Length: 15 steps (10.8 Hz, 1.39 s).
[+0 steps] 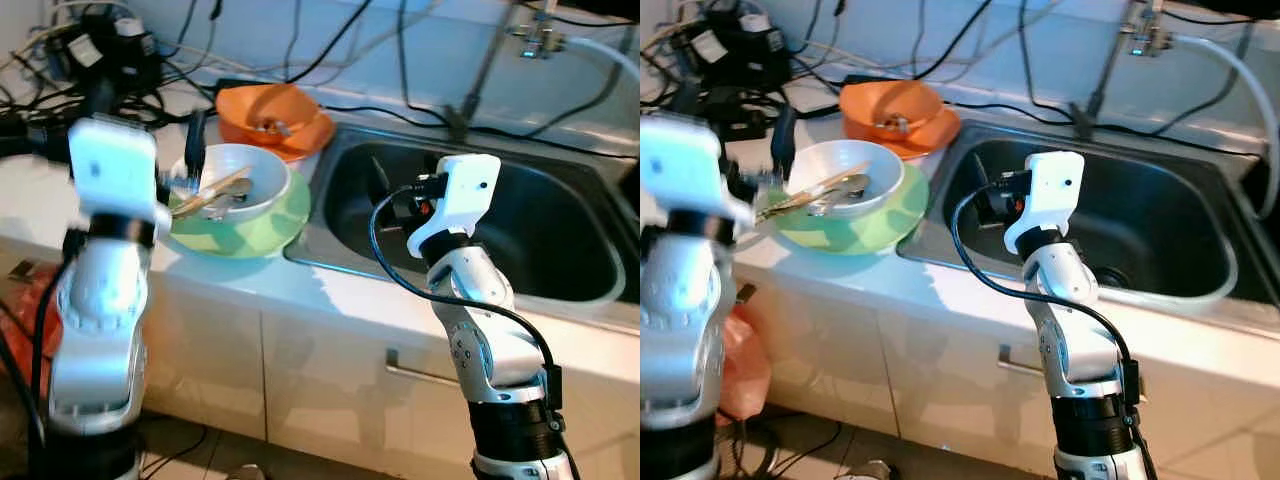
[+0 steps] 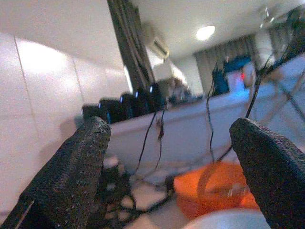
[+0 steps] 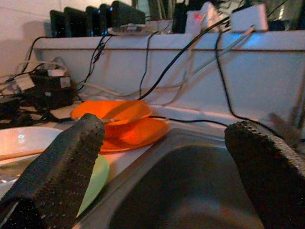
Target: Kitchen organization
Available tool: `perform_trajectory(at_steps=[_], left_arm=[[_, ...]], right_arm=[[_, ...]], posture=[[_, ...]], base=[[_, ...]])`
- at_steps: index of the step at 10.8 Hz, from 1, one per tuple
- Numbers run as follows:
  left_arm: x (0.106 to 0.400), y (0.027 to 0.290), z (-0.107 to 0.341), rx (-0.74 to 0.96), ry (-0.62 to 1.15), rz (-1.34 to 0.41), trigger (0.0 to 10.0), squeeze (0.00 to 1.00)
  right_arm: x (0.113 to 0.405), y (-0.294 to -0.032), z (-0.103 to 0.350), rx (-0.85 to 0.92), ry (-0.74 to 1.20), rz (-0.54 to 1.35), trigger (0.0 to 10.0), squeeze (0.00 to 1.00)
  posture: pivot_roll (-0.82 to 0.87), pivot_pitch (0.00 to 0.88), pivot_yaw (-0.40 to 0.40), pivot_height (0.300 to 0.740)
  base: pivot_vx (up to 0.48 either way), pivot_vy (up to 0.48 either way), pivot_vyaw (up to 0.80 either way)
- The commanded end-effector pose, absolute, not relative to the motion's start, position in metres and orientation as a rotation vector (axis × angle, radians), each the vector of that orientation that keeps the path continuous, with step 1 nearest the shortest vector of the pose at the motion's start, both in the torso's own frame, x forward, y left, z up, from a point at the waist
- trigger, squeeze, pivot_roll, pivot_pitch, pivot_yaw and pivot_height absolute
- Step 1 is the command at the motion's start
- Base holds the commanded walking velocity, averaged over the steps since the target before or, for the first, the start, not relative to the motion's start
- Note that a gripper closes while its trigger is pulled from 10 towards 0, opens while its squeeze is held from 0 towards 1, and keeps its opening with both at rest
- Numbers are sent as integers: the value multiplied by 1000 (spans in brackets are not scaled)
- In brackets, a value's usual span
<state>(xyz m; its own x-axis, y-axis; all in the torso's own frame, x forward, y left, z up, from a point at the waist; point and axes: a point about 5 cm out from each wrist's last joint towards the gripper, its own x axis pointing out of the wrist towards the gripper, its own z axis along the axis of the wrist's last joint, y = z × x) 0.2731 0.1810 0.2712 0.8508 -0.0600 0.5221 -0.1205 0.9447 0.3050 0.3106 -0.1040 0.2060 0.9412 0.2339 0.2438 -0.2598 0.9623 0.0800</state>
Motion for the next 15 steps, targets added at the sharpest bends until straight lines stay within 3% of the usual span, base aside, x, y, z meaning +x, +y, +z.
perform_trajectory(at_steps=[1,3,4,6,15], left_arm=[[271,180,280,335,-581,27,10000,0],[272,197,285,293,-550,91,10000,0],[270,220,261,264,-425,182,10000,0],[263,228,238,259,-353,213,10000,0],[259,203,229,217,-342,77,10000,0]], right_arm=[[311,-110,207,115,-247,227,10000,0],[312,-106,208,117,-248,237,10000,0],[313,-103,206,118,-242,256,10000,0],[312,-100,205,119,-234,275,10000,0],[310,-97,201,117,-219,296,10000,0]], posture=[[116,3,-50,740],[140,7,-57,740],[148,8,-59,740],[154,10,-60,740],[150,20,-56,740]], base=[[0,0,0],[0,0,0],[0,0,0],[0,0,0],[0,0,0]])
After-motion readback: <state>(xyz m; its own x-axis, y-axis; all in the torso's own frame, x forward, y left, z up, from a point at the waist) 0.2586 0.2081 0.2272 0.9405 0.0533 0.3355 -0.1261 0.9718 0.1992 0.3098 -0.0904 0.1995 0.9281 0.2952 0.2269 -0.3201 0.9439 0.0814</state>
